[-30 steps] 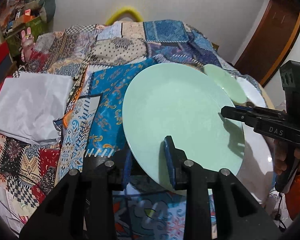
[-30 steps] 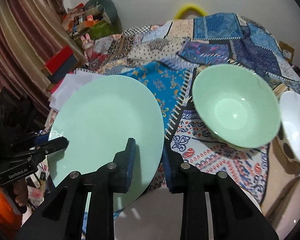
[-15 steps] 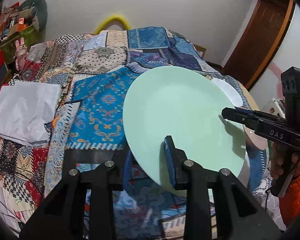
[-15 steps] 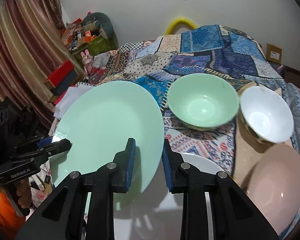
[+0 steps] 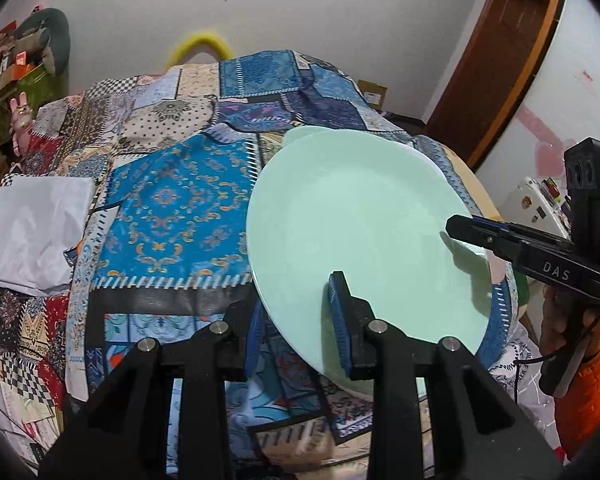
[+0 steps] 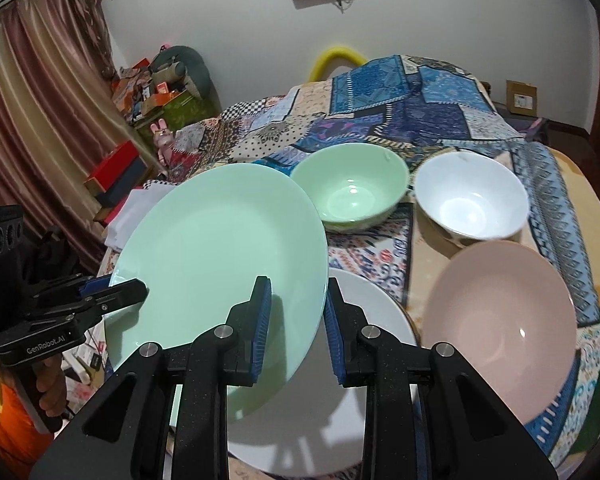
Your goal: Organize plates and bowls
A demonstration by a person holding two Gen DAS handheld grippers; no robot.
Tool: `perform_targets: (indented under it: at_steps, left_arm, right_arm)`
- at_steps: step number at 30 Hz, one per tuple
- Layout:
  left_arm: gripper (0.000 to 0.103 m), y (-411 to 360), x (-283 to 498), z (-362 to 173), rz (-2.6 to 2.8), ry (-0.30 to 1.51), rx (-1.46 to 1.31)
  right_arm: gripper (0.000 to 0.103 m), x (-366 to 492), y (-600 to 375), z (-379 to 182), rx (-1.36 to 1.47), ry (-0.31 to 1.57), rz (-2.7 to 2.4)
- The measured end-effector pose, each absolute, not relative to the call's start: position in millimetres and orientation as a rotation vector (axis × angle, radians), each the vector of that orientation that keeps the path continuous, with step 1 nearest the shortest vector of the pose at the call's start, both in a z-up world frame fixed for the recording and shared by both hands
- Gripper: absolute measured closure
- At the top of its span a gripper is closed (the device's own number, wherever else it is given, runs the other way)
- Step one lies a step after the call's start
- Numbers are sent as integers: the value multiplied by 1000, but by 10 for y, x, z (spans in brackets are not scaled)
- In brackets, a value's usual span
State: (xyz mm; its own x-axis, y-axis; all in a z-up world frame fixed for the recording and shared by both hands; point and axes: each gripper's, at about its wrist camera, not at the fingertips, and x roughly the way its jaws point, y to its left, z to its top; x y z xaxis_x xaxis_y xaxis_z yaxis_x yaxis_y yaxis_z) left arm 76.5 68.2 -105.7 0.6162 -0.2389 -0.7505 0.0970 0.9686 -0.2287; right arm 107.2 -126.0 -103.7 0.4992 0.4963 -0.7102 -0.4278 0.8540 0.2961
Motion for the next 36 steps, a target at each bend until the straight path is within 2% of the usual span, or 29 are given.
perform_targets:
  at_steps: [19,36]
  left_arm:
    - [72,200,782,-1290,-279,946,-139]
    - [72,292,940,-1682,-254,1040,-168]
  right_arm:
    - [79,789,-1746,-1230,132,928,461]
    - [79,840,-1702,-1598,172,1016,470]
